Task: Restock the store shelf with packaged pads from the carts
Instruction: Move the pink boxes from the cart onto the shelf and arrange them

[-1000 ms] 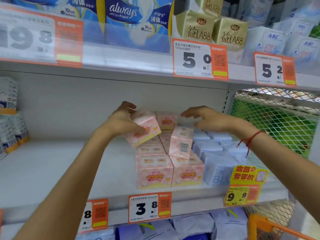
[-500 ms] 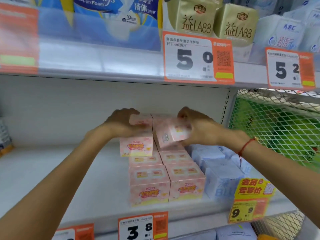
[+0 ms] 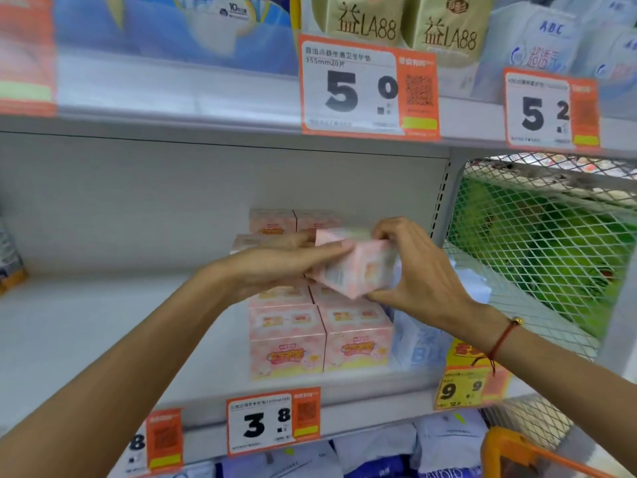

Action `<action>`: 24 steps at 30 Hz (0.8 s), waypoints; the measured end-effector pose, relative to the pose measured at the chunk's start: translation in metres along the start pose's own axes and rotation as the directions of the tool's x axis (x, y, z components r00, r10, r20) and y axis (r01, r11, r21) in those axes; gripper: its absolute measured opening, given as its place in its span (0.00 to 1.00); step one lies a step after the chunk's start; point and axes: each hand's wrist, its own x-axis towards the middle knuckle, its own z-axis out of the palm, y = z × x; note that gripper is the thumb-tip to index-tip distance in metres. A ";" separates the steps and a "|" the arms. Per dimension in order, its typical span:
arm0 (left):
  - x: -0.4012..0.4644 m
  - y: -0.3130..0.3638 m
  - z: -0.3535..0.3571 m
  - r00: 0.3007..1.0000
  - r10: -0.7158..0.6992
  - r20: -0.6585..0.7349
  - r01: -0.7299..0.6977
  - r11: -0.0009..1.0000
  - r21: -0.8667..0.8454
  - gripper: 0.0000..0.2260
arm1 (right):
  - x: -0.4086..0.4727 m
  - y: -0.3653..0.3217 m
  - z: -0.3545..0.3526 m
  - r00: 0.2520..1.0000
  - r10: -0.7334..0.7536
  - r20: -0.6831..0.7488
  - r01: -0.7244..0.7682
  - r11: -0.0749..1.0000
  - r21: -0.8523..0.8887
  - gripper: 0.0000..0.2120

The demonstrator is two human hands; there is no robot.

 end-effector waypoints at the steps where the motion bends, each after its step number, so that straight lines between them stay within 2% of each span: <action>1: -0.001 0.004 0.003 1.000 0.020 0.015 -0.019 0.999 -0.043 0.18 | 0.000 -0.007 -0.002 0.980 0.199 0.028 -0.201 0.969 0.145 0.29; 2: -0.001 0.006 0.004 0.999 0.035 0.011 -0.035 0.998 -0.056 0.18 | 0.002 -0.015 -0.006 0.917 0.386 0.095 -0.395 0.856 0.333 0.30; 3: -0.001 0.007 0.004 0.998 0.057 -0.006 -0.057 0.997 -0.056 0.19 | 0.005 -0.018 -0.008 0.833 0.512 0.210 -0.540 0.670 0.509 0.29; 4: 0.001 0.007 0.004 0.997 0.074 -0.031 -0.075 0.996 -0.044 0.21 | 0.009 -0.015 -0.010 0.748 0.566 0.347 -0.637 0.465 0.615 0.26; 5: 0.002 0.006 0.003 0.995 0.079 -0.055 -0.081 0.996 -0.039 0.22 | 0.013 -0.011 -0.013 0.674 0.563 0.478 -0.703 0.292 0.649 0.22; 6: 0.003 0.005 0.003 0.995 0.076 -0.066 -0.078 0.996 -0.034 0.22 | 0.015 -0.007 -0.016 0.625 0.525 0.577 -0.741 0.166 0.651 0.20; 8: 0.004 0.007 0.004 0.997 0.059 -0.055 -0.062 0.996 -0.057 0.20 | 0.016 -0.001 -0.019 0.589 0.444 0.675 -0.764 0.033 0.645 0.19; 11: 0.002 0.012 0.004 0.998 0.047 -0.045 -0.051 0.993 -0.102 0.16 | 0.015 0.000 -0.022 0.577 0.353 0.737 -0.776 -0.044 0.629 0.19; 14: 0.000 0.015 0.004 0.999 0.030 -0.022 -0.032 0.997 -0.075 0.16 | 0.014 -0.001 -0.025 0.577 0.319 0.752 -0.794 0.004 0.608 0.19; 16: 0.002 0.015 0.004 0.998 0.034 -0.055 -0.032 0.999 0.028 0.23 | 0.014 -0.003 -0.024 0.595 0.311 0.741 -0.794 0.082 0.603 0.13; 18: 0.005 0.015 0.002 0.990 0.057 -0.127 -0.035 0.984 0.172 0.28 | 0.018 -0.004 -0.027 0.623 0.321 0.713 -0.781 0.199 0.593 0.13; 20: 0.007 0.013 -0.009 0.977 0.114 -0.182 -0.047 0.941 0.334 0.31 | 0.028 -0.004 -0.033 0.667 0.368 0.647 -0.741 0.409 0.532 0.19; 22: 0.007 0.008 -0.027 0.964 0.144 -0.222 -0.020 0.877 0.481 0.36 | 0.044 -0.001 -0.038 0.715 0.412 0.565 -0.650 0.689 0.320 0.28; 23: 0.007 0.005 -0.036 0.962 0.153 -0.226 0.003 0.822 0.569 0.36 | 0.051 0.003 -0.037 0.725 0.406 0.557 -0.588 0.785 0.193 0.32; 24: 0.006 0.001 -0.045 0.962 0.158 -0.224 0.034 0.742 0.669 0.34 | 0.058 0.006 -0.035 0.714 0.392 0.580 -0.539 0.836 0.097 0.34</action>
